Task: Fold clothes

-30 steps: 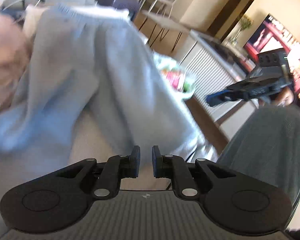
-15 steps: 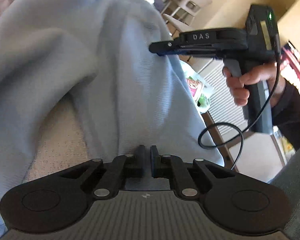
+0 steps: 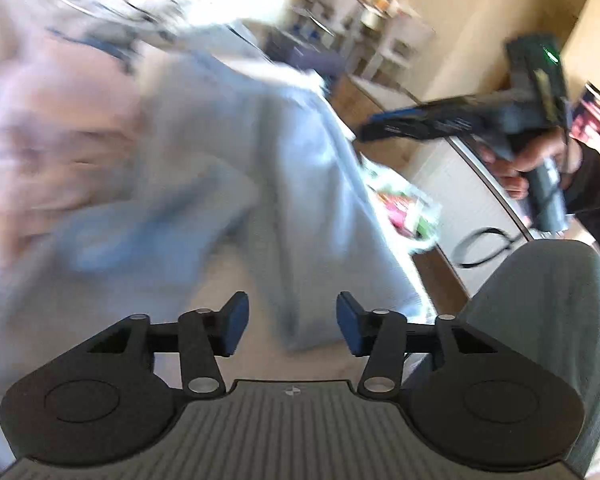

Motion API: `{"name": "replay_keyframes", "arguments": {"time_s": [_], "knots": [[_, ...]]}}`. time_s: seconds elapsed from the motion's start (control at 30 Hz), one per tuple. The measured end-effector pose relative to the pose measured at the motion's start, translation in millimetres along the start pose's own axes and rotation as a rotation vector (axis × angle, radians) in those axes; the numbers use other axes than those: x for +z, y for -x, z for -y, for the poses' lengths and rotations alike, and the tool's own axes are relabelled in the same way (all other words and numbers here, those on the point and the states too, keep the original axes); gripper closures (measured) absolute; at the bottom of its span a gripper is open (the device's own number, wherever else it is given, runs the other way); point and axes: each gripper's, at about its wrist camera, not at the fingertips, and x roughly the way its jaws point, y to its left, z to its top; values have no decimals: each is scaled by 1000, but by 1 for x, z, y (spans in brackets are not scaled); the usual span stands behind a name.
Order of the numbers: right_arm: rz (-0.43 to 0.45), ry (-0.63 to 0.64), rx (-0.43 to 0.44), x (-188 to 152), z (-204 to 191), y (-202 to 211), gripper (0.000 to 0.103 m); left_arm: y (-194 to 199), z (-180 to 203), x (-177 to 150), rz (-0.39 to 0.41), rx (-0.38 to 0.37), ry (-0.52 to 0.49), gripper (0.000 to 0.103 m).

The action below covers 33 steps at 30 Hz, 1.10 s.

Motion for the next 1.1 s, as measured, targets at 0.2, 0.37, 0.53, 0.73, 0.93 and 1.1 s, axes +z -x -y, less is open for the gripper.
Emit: {"name": "replay_keyframes", "arguments": {"time_s": [0.2,0.37,0.53,0.73,0.93,1.1], "knots": [[101,128,50,32,-32,30,55,73,-49,-26,90,227,145,53],[106,78,50,76,-28,-7,55,64,-69,-34,89,337,222,52],[71,12,53,121,-15,-58,55,45,-91,-27,113,442,239,46],[-14,74,7,156,-9,-131,55,21,-108,-20,91,408,182,46],[-107,254,-51,164,-8,-182,55,-1,-126,-24,3,468,146,48],[-178,340,-31,168,-8,-210,55,-1,-145,-31,-7,374,244,68]]}}
